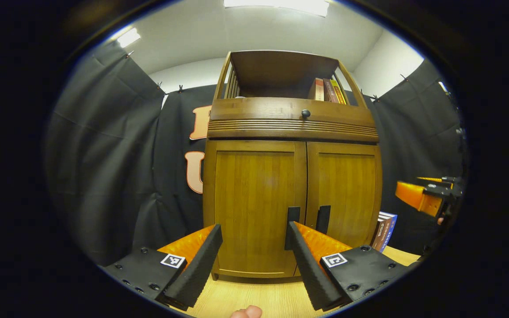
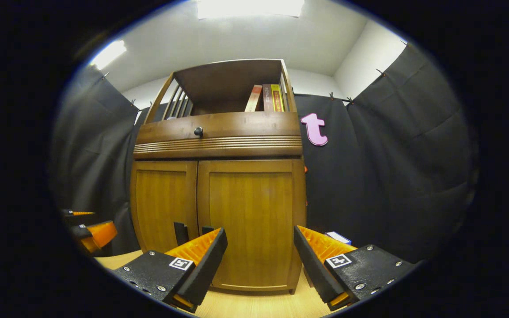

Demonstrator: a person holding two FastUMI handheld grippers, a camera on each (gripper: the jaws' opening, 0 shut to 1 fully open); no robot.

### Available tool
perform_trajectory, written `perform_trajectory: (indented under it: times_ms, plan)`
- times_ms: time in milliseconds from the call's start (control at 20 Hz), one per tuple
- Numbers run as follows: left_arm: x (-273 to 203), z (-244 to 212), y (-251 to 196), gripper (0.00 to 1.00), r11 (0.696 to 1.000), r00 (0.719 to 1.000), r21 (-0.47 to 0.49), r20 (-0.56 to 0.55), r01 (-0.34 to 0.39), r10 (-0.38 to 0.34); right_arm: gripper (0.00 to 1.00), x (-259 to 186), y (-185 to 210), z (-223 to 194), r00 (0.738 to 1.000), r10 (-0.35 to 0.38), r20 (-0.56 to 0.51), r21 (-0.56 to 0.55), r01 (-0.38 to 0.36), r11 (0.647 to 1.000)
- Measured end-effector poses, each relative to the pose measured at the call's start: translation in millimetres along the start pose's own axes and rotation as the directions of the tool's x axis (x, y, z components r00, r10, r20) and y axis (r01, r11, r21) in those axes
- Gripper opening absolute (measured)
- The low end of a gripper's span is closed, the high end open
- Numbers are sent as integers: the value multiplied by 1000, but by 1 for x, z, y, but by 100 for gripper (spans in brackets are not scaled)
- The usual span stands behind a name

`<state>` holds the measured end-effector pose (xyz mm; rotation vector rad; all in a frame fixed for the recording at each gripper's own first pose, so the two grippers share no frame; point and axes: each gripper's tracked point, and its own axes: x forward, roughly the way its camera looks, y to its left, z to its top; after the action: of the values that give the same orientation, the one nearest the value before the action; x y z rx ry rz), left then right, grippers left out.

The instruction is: Open the right door of the double-door shoe cabinet with the right hand, and open the left door with the left hand.

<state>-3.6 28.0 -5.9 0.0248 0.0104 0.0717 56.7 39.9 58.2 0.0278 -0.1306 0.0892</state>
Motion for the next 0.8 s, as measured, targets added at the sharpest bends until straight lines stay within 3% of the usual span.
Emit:
perform_trajectory:
  times_ms: [100, 150, 300, 350, 400, 600, 650, 800]
  plan:
    - [-4, 2, 4, 95, 1000, 1000, 2, 1, -6, 6, 93, 24, 16, 6, 999, 28, 21, 2, -28, 1000]
    - [-5, 0, 6, 96, 1000, 1000, 5, -6, -9, 9, 100, 35, 26, 6, 999, 47, 24, 1, -48, 999]
    - [-11, -4, 13, 95, 1000, 999, 8, -15, -30, 30, 100, 70, 53, 3, 995, 95, 18, -3, -95, 995]
    - [-13, -3, 17, 94, 999, 999, 10, -13, -43, 43, 85, 82, 63, 0, 994, 110, 15, -6, -110, 994]
    - [-14, -5, 21, 96, 999, 999, 10, -14, -50, 50, 100, 94, 70, -5, 993, 118, 6, -13, -118, 993]
    - [-17, -5, 34, 94, 998, 998, 0, -22, -65, 65, 100, 131, 92, -47, 993, 107, -56, -39, -109, 993]
    - [-18, -5, 39, 99, 997, 997, 0, -18, -72, 72, 94, 134, 92, -57, 993, 95, -71, -45, -98, 994]
    - [-22, -5, 47, 94, 997, 997, -7, -18, -74, 74, 94, 141, 99, -91, 987, 81, -135, -55, -89, 994]
